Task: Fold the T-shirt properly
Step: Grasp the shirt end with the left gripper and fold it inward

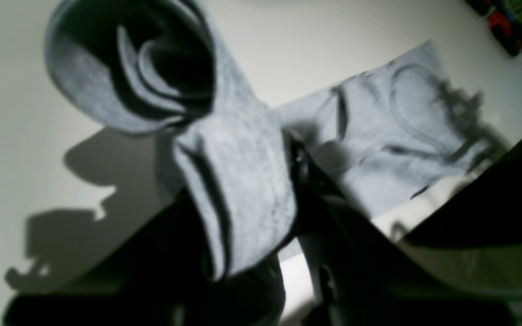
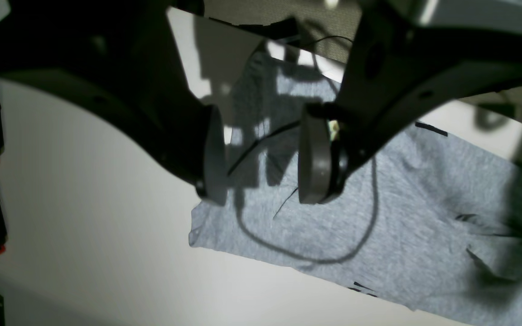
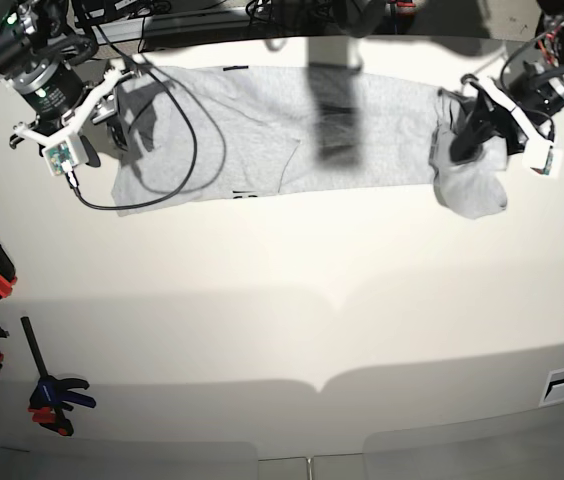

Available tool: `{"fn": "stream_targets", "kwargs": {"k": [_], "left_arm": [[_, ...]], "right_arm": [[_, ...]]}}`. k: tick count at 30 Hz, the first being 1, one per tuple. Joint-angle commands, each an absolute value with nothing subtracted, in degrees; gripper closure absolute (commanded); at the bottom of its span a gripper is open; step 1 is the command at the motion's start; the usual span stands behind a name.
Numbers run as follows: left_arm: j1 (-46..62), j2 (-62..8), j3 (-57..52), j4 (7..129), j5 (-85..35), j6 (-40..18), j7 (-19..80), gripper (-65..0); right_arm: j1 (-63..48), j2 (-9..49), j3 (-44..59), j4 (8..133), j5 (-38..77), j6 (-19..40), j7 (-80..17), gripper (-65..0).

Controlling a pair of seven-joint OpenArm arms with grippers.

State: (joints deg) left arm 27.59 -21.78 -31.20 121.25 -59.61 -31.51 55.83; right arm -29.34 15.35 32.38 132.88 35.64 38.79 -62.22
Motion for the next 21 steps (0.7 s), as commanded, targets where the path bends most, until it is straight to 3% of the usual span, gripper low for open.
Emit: {"fn": "stream_targets", "kwargs": {"k": [1, 6, 13, 18, 21], "left_arm": [[27.6, -21.3, -31.8, 121.8, -59.2, -31.5, 53.9, 0.0], [27.6, -16.8, -30.0, 118.8, -53.5, -31.4, 52.6, 0.0], [27.6, -16.2, -17.9, 114.2, -49.7, -31.2, 48.7, 0.0], [27.5, -16.2, -9.0, 113.8, -37.5, -22.4, 43.1, 0.0], [27.3, -16.2, -6.9, 113.8, -34.9, -21.8, 42.7, 0.0]], "right_arm": [[-29.2, 16.0, 32.7, 133.9, 36.4, 38.9, -60.9, -24.9], [-29.2, 16.0, 32.7, 133.9, 36.7, 38.9, -60.8, -24.9], [-29.2, 16.1, 32.7, 133.9, 36.7, 38.9, -60.6, -24.9], [-29.2, 16.0, 32.7, 133.9, 36.7, 38.9, -60.4, -24.9], [-29.2, 16.0, 32.7, 133.9, 36.7, 38.9, -60.4, -25.0]]}}
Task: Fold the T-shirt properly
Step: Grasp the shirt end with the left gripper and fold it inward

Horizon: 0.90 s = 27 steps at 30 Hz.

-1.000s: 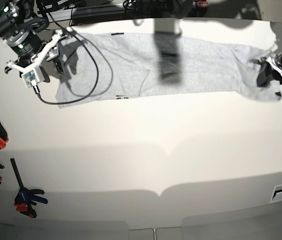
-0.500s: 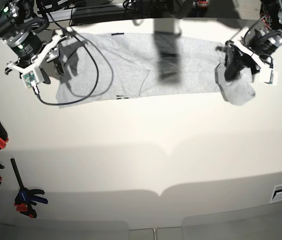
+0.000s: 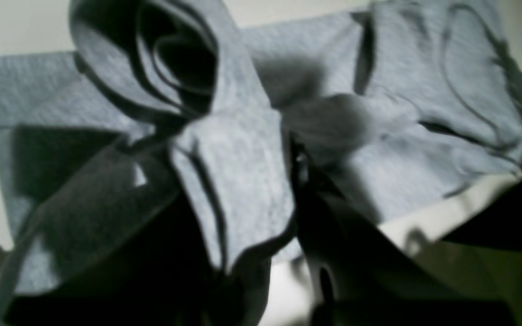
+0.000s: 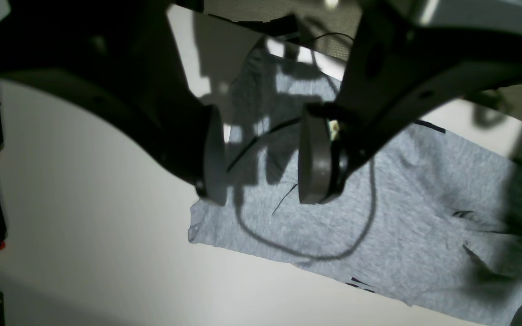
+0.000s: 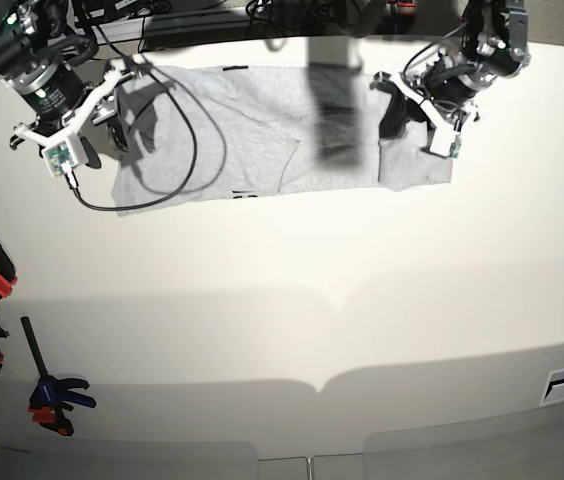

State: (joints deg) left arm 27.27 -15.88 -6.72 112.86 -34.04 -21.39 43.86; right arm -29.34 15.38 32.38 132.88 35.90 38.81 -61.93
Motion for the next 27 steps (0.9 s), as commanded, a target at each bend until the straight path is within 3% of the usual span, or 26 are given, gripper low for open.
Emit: {"fn": "stream_targets", "kwargs": {"k": [1, 12, 27], "left_arm": [[27.3, -16.2, -6.6, 113.8, -35.0, -21.8, 42.7, 0.0], [27.3, -10.3, -6.6, 113.8, -39.5, -21.8, 41.8, 0.0], [27.3, -9.2, -6.3, 113.8, -40.2, -21.8, 38.9, 0.0]], "right_arm": [[-29.2, 16.1, 32.7, 133.9, 36.7, 38.9, -60.4, -25.0], [-29.2, 16.0, 32.7, 133.9, 36.7, 38.9, -60.4, -25.0], [-29.2, 16.0, 32.7, 133.9, 36.7, 38.9, -60.4, -25.0]]}}
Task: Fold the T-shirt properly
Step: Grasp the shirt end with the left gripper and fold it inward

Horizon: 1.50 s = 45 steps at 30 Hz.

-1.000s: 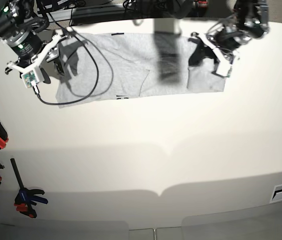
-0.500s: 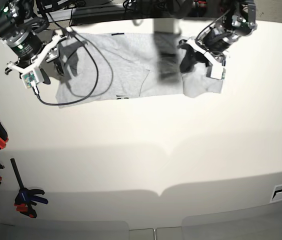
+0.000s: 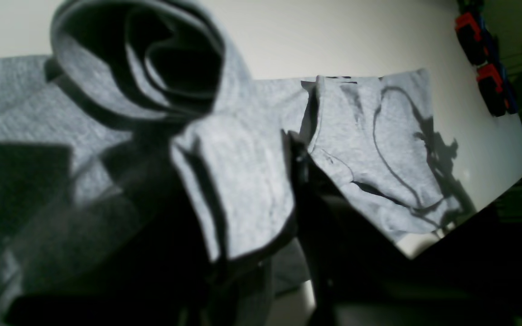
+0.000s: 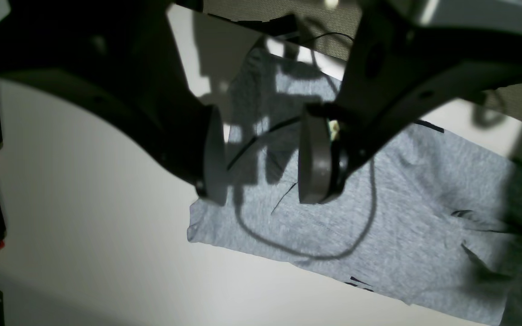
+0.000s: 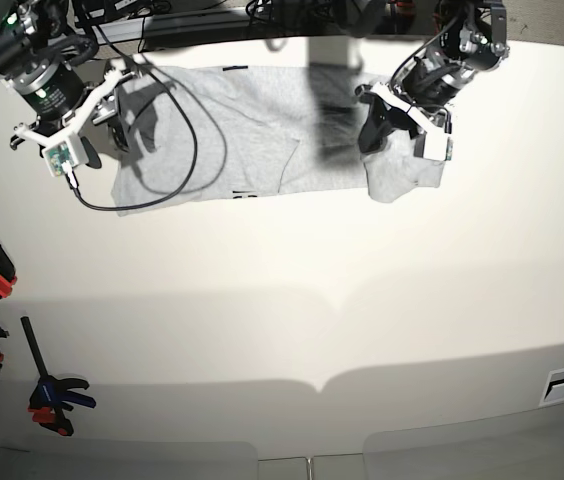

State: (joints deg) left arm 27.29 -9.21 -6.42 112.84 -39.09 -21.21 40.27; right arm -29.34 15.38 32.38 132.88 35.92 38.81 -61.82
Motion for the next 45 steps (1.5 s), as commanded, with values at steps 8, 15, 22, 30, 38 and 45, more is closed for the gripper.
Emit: {"fn": "stream_targets", "kwargs": {"k": [8, 15, 22, 30, 38, 45], "left_arm": [[25.8, -9.2, 1.9, 113.8, -33.5, -21.7, 38.9, 0.0], [22.9, -9.2, 4.2, 113.8, -27.0, -15.8, 39.0, 0.0], [22.9, -9.3, 4.2, 113.8, -27.2, -15.8, 39.6, 0.0], [23.0, -9.2, 4.2, 113.8, -32.2, -15.9, 40.4, 0.0], [23.0, -9.2, 4.2, 113.8, -49.3, -21.2, 46.7, -16.6], [22.5, -9.2, 4.2, 113.9, -56.8, -29.6, 45.6, -16.6]], "right_arm": [[-29.2, 16.0, 32.7, 133.9, 36.7, 38.9, -60.4, -25.0], [-29.2, 16.0, 32.7, 133.9, 36.7, 38.9, -60.5, -25.0], [-29.2, 16.1, 32.7, 133.9, 36.7, 38.9, -60.5, -25.0], [-29.2, 16.1, 32.7, 133.9, 36.7, 38.9, -60.5, -25.0], [-29.2, 16.1, 32.7, 133.9, 36.7, 38.9, -62.6, -25.0], [-29.2, 16.0, 32.7, 133.9, 36.6, 37.9, -62.6, -25.0]]}}
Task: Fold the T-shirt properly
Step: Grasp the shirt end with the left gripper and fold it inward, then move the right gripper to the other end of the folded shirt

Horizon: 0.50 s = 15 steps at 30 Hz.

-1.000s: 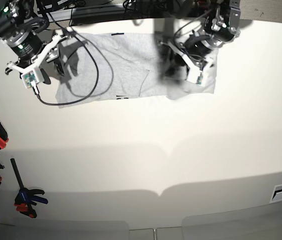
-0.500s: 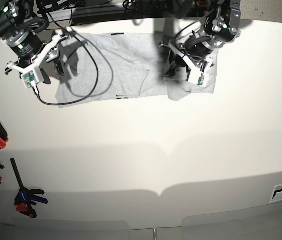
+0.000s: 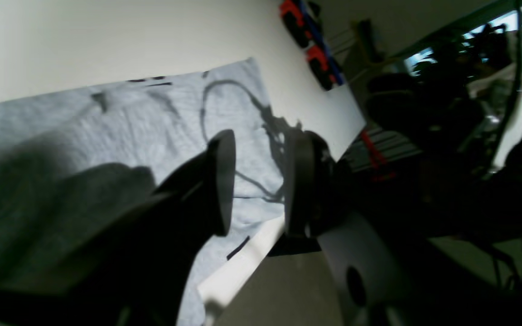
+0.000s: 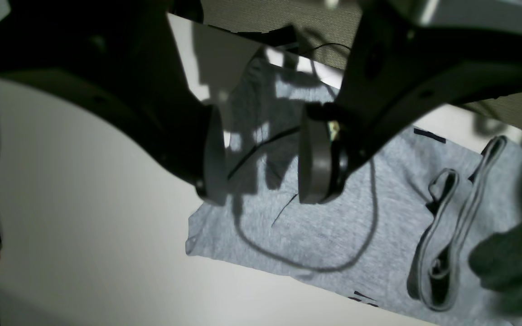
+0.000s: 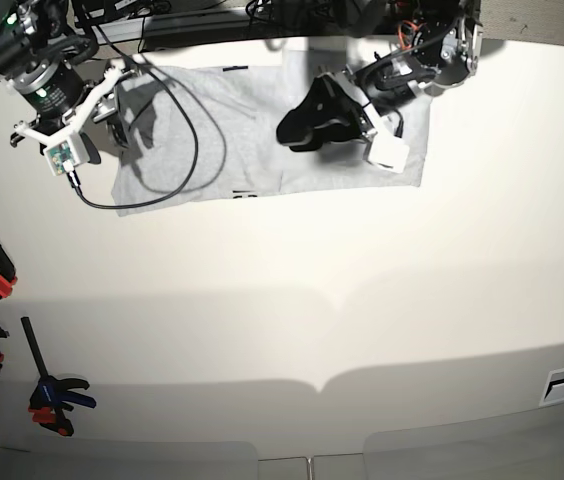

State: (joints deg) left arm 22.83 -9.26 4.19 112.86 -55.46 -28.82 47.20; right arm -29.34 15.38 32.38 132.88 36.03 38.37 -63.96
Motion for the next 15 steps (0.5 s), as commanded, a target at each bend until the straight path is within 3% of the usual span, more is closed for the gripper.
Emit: {"fn": "stream_targets", "kwargs": {"k": [1, 10, 15], "left_arm": [[22.3, -9.2, 4.2, 113.9, -56.4, -29.6, 45.1, -16.6], [20.9, -9.4, 2.2, 113.9, -40.4, -29.1, 44.9, -16.6], [21.1, -9.4, 1.9, 113.9, -32.3, -26.7, 46.2, -16.6]], "right_arm": [[-29.2, 16.1, 32.7, 133.9, 36.6, 37.6, -62.6, -25.0], [-29.2, 16.0, 32.7, 133.8, 33.6, 37.1, -56.9, -25.0], [-29.0, 16.0, 32.7, 129.3, 24.3, 29.3, -44.6, -25.0]]}}
